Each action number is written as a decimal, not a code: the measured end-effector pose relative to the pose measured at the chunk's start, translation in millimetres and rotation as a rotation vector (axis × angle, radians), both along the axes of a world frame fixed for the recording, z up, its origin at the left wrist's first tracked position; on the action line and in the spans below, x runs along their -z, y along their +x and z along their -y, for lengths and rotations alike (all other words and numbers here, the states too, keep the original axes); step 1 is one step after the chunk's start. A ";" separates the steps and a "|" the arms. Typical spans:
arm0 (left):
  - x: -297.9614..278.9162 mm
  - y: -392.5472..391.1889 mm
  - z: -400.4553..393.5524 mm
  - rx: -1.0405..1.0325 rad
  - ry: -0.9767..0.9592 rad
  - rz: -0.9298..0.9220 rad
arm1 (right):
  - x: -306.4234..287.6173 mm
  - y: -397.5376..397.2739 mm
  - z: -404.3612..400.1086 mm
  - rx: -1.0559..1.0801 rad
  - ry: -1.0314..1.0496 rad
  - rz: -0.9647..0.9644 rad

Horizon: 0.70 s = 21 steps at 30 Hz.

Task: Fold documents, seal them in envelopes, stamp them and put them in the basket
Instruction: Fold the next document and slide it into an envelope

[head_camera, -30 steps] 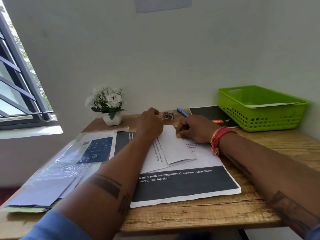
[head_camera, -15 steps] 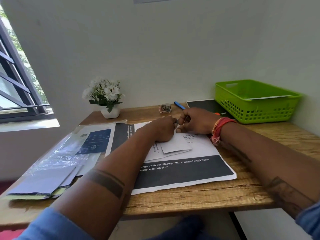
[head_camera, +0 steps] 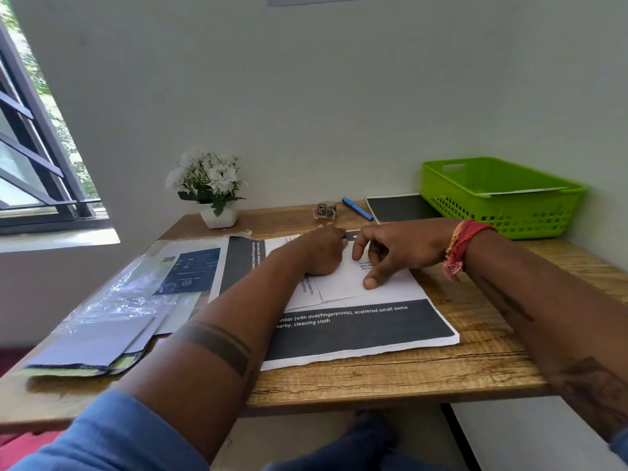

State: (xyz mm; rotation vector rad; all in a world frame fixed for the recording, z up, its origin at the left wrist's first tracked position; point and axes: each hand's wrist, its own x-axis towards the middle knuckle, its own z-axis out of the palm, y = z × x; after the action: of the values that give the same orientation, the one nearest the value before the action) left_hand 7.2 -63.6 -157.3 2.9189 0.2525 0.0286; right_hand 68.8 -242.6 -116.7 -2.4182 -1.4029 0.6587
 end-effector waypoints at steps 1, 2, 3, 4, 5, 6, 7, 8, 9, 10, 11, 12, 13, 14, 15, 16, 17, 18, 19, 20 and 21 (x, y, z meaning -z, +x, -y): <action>-1.2 -1.4 1.4 -0.009 0.002 -0.001 | -2.0 -1.2 1.1 -0.016 -0.025 -0.001; -2.0 -2.4 2.7 -0.026 0.002 -0.003 | -3.7 -2.3 1.6 -0.032 -0.047 0.005; -2.8 -3.5 3.5 -0.039 0.001 0.006 | -5.5 -3.6 1.9 -0.045 -0.067 0.017; -2.8 -4.0 3.1 -0.053 -0.001 0.012 | -7.0 -4.2 2.1 -0.053 -0.082 0.026; -2.1 -3.5 1.8 -0.070 -0.005 0.016 | -8.2 -4.6 2.3 -0.057 -0.095 0.030; -0.9 -1.4 -0.6 -0.095 -0.019 0.030 | -8.7 -4.3 1.8 -0.062 -0.106 0.029; -0.6 1.2 -3.2 -0.119 -0.020 0.052 | -9.0 -4.2 1.7 -0.069 -0.120 0.030; -2.4 2.4 -4.6 -0.141 -0.015 0.068 | -9.3 -3.9 1.3 -0.075 -0.134 0.033; -5.0 3.4 -5.9 -0.153 -0.008 0.082 | -9.9 -3.9 0.9 -0.079 -0.150 0.040; -7.4 4.8 -7.7 -0.157 0.001 0.096 | -10.7 -4.1 0.7 -0.083 -0.159 0.042; -9.9 5.5 -9.1 -0.156 0.005 0.105 | -10.9 -3.7 0.6 -0.086 -0.158 0.038; -11.5 5.7 -10.0 -0.149 0.005 0.110 | -10.1 -2.4 0.2 -0.085 -0.144 0.025; -11.8 5.9 -11.0 -0.142 0.002 0.114 | -8.6 -1.4 0.1 -0.078 -0.115 0.006; -10.8 6.0 -11.7 -0.140 -0.001 0.111 | -5.3 0.4 0.0 -0.064 -0.067 -0.013; -9.1 6.0 -12.2 -0.139 -0.002 0.111 | -1.0 2.4 0.1 -0.046 0.000 -0.026; -7.4 6.0 -11.9 -0.139 0.004 0.113 | 3.8 5.3 -0.5 -0.019 0.081 -0.029; -5.0 7.0 -11.9 -0.134 0.015 0.121 | 8.3 7.9 -1.1 0.019 0.165 -0.021; -3.3 7.7 -12.1 -0.130 0.032 0.123 | 11.9 9.8 -2.4 0.059 0.238 -0.004; -1.5 8.4 -12.7 -0.121 0.052 0.128 | 13.9 10.9 -3.7 0.090 0.281 0.038; -0.5 8.6 -13.0 -0.120 0.071 0.128 | 14.4 11.0 -5.0 0.103 0.292 0.100; 0.6 8.8 -13.1 -0.123 0.088 0.126 | 13.8 10.5 -6.3 0.099 0.272 0.166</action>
State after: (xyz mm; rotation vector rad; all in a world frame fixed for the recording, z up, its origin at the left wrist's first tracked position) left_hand 16.1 -50.5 -157.9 2.9689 0.4185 0.2478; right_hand 79.2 -236.3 -130.5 -2.3472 -1.3251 0.2302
